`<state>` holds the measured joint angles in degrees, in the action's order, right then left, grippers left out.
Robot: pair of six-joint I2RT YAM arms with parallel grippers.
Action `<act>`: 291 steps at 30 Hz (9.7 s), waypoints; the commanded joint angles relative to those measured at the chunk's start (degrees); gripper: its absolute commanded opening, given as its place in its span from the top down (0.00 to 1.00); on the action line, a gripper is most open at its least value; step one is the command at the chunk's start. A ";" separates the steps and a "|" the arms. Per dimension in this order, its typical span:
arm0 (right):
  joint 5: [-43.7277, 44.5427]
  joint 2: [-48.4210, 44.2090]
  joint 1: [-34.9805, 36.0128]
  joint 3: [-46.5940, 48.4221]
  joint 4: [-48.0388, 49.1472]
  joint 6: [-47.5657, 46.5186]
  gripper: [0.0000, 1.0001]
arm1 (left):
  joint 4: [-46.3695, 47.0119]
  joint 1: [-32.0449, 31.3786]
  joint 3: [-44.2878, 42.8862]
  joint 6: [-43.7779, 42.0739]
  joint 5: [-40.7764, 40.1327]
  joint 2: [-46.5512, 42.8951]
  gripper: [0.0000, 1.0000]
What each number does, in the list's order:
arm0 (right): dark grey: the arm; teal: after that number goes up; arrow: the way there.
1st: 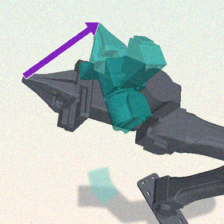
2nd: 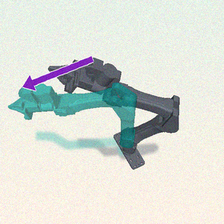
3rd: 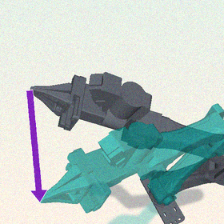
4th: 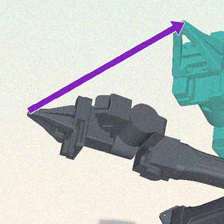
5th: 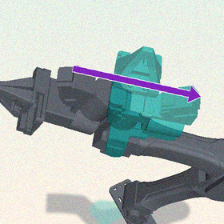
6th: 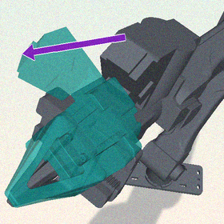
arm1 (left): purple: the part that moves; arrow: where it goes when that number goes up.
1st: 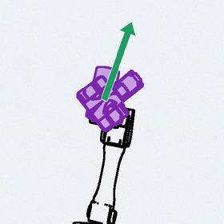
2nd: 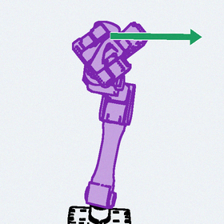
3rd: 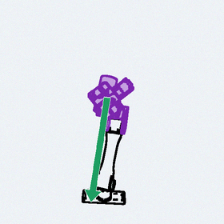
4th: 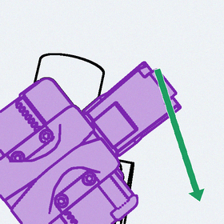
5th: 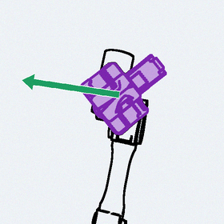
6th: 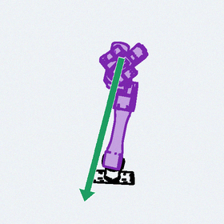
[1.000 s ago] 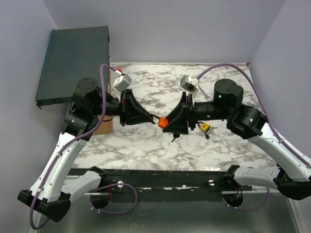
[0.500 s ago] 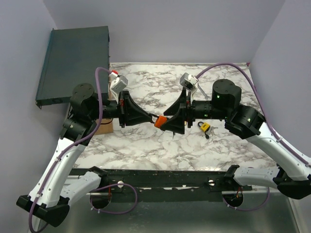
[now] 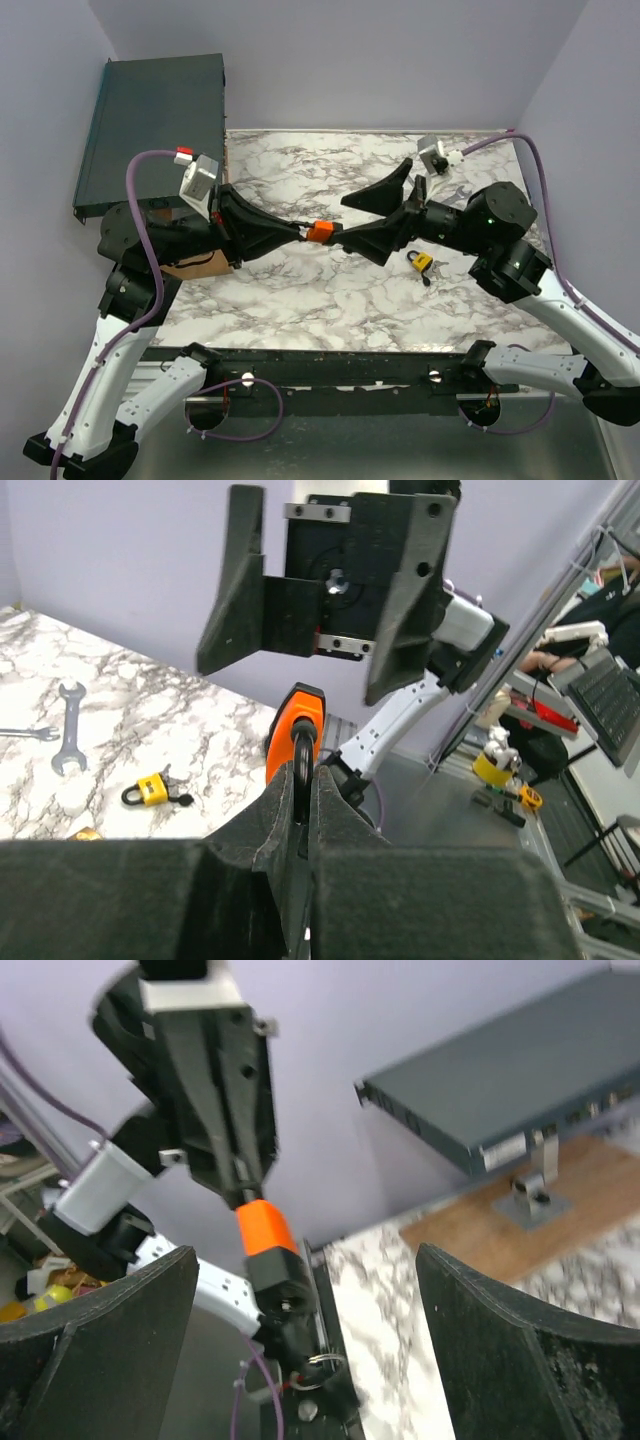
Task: Lock with the key
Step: Pick up the lock from the center of the board, then lock the lock.
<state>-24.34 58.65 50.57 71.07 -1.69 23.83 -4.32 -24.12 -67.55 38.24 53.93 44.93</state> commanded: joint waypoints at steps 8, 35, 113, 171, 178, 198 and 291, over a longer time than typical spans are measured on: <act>-5.35 4.73 0.15 2.90 15.31 0.82 0.22 | 7.10 -0.05 -3.16 9.36 -12.37 -1.43 1.00; -11.12 7.50 0.15 3.31 18.32 4.62 0.68 | 6.61 -0.05 -3.37 9.98 -13.53 -1.36 1.00; -10.04 3.37 0.17 -0.11 9.59 7.66 0.99 | -3.45 -1.62 -4.47 -0.42 -2.73 2.18 1.00; 1.92 7.88 10.50 -2.62 -2.19 2.03 0.99 | -8.27 -13.33 -12.30 -3.09 -12.31 5.68 1.00; 3.03 8.43 10.80 -1.63 -2.78 1.91 0.99 | -10.70 -14.64 -11.21 -4.39 -14.09 5.01 1.00; 5.09 4.38 10.80 -2.14 4.34 4.67 0.99 | -12.37 -14.63 -11.38 -3.48 -16.76 5.98 0.84; -2.71 -5.79 10.84 1.35 -5.15 -8.94 0.99 | -20.37 -14.47 -12.61 -14.56 -7.83 0.34 1.00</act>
<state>-28.25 54.41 61.08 71.31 -5.17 14.96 -26.00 -38.39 -77.91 24.99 46.33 45.36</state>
